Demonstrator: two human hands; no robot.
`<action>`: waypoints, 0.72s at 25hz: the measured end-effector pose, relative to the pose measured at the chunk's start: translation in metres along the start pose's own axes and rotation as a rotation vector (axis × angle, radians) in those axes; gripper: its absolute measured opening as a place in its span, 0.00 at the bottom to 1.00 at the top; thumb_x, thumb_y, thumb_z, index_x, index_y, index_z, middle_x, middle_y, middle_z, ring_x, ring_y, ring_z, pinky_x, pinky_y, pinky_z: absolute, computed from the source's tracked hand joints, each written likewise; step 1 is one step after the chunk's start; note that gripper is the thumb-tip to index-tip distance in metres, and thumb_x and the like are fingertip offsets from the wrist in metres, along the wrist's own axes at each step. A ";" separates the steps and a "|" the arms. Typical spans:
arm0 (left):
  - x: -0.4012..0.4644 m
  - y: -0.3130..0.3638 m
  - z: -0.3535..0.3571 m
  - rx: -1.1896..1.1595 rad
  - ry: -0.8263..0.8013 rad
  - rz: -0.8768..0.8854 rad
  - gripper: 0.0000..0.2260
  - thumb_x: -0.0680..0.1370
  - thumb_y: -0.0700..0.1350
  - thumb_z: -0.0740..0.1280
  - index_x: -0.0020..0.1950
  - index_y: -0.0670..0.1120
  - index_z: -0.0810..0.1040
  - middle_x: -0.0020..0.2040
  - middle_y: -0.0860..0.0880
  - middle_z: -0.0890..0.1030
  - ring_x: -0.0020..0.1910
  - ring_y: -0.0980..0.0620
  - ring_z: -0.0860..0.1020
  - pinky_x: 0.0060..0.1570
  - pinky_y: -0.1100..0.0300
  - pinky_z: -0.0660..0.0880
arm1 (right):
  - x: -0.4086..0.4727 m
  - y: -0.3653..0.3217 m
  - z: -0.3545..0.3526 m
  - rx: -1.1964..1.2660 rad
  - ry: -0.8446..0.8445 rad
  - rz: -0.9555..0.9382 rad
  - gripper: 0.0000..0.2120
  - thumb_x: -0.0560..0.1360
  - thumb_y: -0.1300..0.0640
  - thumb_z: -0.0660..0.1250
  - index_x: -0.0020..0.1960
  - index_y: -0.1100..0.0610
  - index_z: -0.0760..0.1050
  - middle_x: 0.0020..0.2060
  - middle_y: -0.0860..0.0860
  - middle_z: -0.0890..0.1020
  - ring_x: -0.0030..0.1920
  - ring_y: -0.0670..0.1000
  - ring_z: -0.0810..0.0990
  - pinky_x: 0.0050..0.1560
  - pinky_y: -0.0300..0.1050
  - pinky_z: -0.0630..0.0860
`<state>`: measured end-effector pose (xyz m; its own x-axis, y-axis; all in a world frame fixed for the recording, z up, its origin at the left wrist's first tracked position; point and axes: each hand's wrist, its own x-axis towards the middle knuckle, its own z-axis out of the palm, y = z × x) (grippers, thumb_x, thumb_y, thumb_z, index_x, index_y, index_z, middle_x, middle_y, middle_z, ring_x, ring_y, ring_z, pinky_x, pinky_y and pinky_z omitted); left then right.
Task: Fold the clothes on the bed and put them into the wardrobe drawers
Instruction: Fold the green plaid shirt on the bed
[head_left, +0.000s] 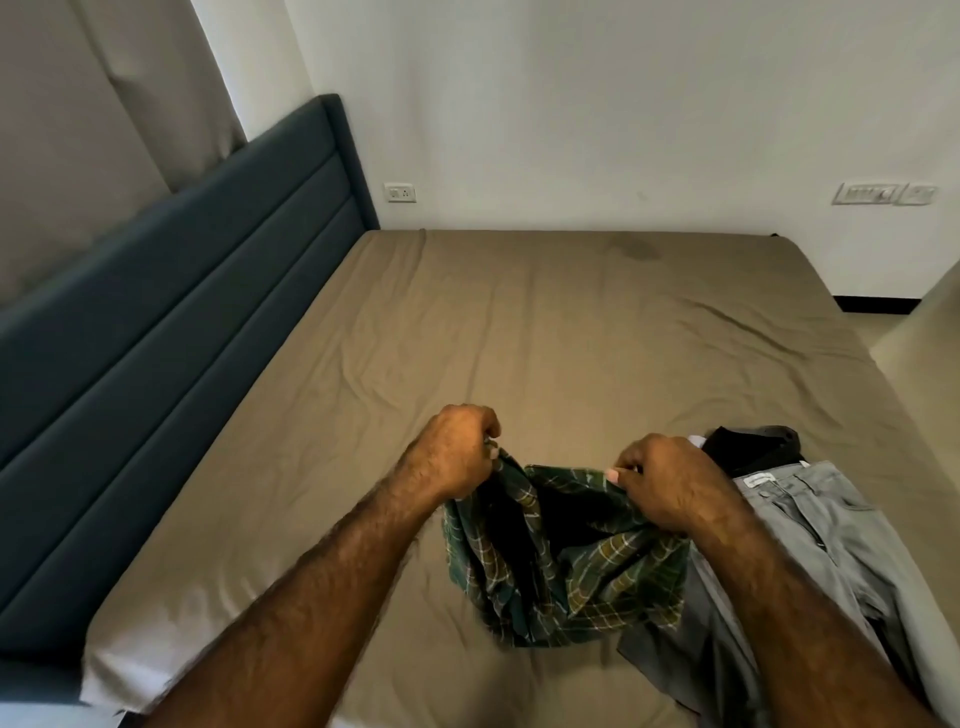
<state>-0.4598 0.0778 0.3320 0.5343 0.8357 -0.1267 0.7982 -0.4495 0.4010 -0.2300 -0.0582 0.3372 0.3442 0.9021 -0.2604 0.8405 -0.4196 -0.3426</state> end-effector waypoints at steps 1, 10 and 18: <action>0.000 0.000 -0.002 0.153 0.001 -0.047 0.11 0.79 0.44 0.72 0.62 0.47 0.82 0.57 0.46 0.82 0.56 0.46 0.81 0.51 0.56 0.78 | 0.003 0.004 0.005 -0.001 -0.012 0.008 0.12 0.81 0.47 0.70 0.41 0.50 0.81 0.39 0.49 0.84 0.42 0.51 0.82 0.49 0.49 0.79; -0.010 0.007 0.011 -0.027 0.369 0.102 0.02 0.78 0.46 0.71 0.48 0.52 0.79 0.43 0.52 0.82 0.45 0.48 0.79 0.42 0.55 0.76 | 0.014 0.010 0.033 0.958 -0.057 0.041 0.14 0.77 0.50 0.76 0.39 0.59 0.84 0.34 0.54 0.85 0.35 0.52 0.80 0.41 0.47 0.76; -0.020 0.023 0.037 -0.131 0.656 0.640 0.08 0.78 0.32 0.66 0.51 0.40 0.84 0.48 0.47 0.85 0.45 0.45 0.80 0.48 0.51 0.75 | 0.007 -0.002 0.019 1.351 -0.107 -0.070 0.09 0.81 0.62 0.69 0.43 0.63 0.82 0.36 0.58 0.83 0.36 0.52 0.81 0.40 0.42 0.79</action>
<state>-0.4420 0.0391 0.3099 0.5663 0.4696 0.6773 0.3457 -0.8814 0.3220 -0.2365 -0.0528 0.3191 0.2322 0.9390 -0.2536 -0.2297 -0.2004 -0.9524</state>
